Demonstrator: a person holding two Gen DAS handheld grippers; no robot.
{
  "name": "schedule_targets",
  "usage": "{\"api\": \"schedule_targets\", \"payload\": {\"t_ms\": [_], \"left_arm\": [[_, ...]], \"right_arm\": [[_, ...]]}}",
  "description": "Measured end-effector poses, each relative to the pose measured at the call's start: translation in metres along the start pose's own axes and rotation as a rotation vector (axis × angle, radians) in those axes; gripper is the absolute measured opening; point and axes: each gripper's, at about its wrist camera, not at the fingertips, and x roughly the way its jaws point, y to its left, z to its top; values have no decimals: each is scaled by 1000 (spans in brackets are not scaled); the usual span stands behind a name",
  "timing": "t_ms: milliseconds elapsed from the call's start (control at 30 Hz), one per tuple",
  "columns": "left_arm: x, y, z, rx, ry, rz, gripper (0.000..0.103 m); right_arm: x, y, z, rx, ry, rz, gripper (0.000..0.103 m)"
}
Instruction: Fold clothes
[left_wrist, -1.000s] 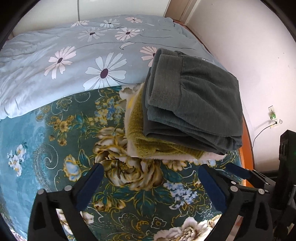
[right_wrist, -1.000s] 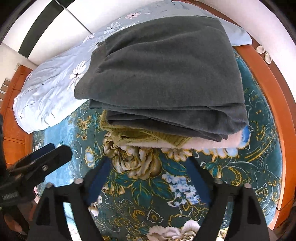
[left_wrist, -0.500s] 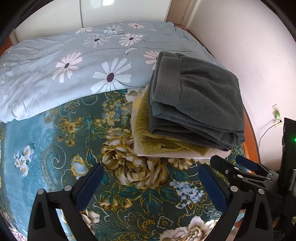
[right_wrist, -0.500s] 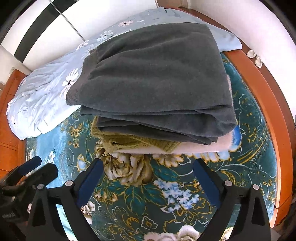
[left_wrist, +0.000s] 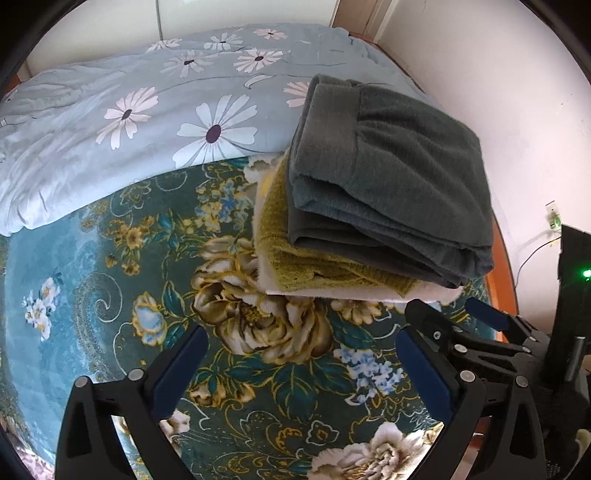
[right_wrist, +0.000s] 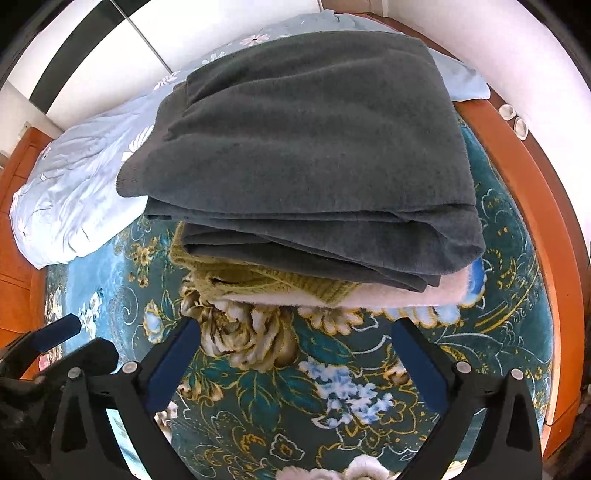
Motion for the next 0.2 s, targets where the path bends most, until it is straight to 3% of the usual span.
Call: {"api": "schedule_targets", "payload": {"t_ms": [133,200], "left_arm": [[0,1,0,-6,-10,47,103],[2,1,1,-4,15,37,103]], "right_arm": [[3,0,1,-7,10,7,103],[2,0,1,-5,11,8,103]]}}
